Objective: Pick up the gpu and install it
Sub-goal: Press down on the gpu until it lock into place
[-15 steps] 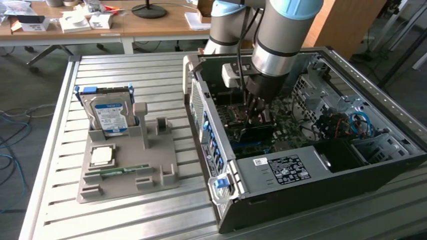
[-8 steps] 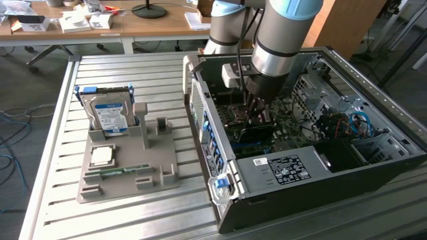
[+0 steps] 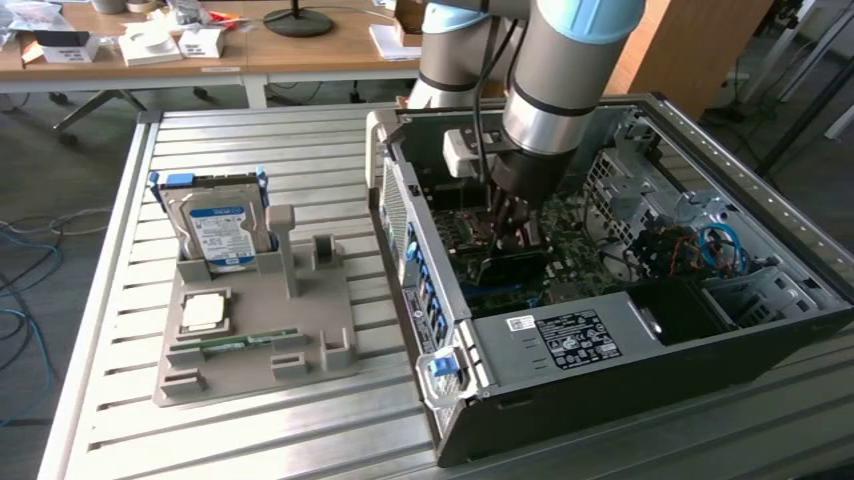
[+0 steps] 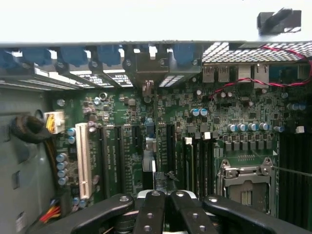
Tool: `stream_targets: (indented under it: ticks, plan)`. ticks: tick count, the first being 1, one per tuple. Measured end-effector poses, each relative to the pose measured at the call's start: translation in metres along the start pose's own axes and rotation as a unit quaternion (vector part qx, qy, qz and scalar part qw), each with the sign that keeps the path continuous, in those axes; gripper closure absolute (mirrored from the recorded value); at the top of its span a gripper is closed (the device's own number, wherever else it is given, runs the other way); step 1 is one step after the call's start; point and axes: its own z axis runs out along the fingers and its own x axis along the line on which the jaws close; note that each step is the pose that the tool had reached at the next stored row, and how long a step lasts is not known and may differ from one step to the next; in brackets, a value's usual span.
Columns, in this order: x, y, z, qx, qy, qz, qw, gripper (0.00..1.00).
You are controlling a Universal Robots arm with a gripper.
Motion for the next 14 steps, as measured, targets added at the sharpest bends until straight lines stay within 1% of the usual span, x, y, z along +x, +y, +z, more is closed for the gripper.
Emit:
stream_targets:
  ticks: [3,14]
  plan:
    - [0.0001,0.0,-0.0003,-0.0003,0.0009,0.0,1.0,0.89]
    - [0.0008,0.0005,0.0027,-0.0004,0.0011,0.0,1.0,0.89]
